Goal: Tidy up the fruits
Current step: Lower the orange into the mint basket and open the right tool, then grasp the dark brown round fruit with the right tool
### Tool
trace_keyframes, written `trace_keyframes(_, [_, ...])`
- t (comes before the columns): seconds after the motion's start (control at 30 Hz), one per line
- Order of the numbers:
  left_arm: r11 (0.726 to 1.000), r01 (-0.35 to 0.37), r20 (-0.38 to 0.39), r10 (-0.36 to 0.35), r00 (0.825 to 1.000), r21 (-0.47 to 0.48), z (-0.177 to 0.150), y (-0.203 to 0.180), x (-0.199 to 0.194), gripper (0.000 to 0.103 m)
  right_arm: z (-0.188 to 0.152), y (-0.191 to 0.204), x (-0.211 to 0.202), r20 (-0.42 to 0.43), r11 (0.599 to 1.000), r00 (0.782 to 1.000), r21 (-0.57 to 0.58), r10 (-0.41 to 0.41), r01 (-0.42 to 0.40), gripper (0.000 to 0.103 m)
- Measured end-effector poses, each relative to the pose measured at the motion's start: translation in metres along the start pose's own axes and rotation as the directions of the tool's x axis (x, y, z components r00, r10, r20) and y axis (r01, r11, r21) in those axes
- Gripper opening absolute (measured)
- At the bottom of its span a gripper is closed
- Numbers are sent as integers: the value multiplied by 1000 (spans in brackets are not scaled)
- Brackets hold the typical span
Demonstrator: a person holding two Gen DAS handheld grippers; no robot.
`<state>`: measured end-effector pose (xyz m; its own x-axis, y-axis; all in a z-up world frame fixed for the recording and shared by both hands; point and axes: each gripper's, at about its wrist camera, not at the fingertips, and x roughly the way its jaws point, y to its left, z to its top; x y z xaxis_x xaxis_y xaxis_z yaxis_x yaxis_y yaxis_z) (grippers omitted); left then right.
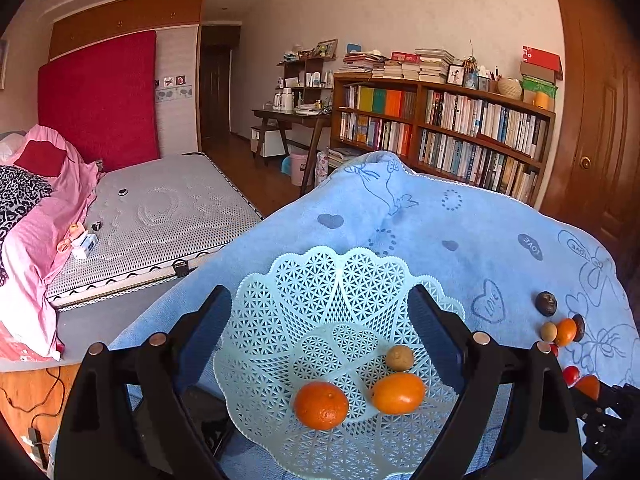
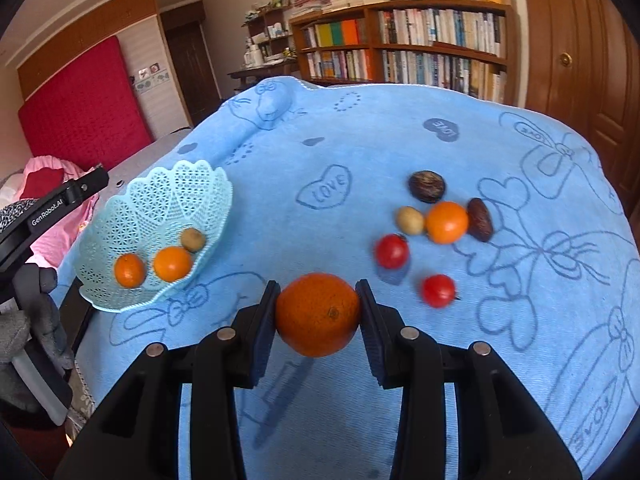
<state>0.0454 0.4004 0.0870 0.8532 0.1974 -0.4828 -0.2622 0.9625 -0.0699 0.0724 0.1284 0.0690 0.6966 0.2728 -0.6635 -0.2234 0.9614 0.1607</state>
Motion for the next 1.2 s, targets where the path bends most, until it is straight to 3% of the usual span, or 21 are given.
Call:
trace_keyframes(0.2, [1000,-7,19,7,1000,-15,6,6,-5,94,14,56,19,-28,991,992,-54,121,-123,39])
trace_keyframes(0.53, [999,-4,26,5,1000,-51,12,15,-8,99,20,108,46,-86,969,973,-104,216,-224,40])
trace_keyframes(0.63, [998,-3,23,4,1000,-62,11,16,-8,99,21,107,44,-76,967,971,-101,228,-235,42])
trace_keyframes(0.7, [998,0,18,1,1000,-69,10,16,-7,100,21,103,38,-58,969,973,-97,223,-228,50])
trace_keyframes(1.2, [998,40,-23,-41,999,-44,2,1,-4,100,20,44,28,-14,993,993,-7,117,-118,51])
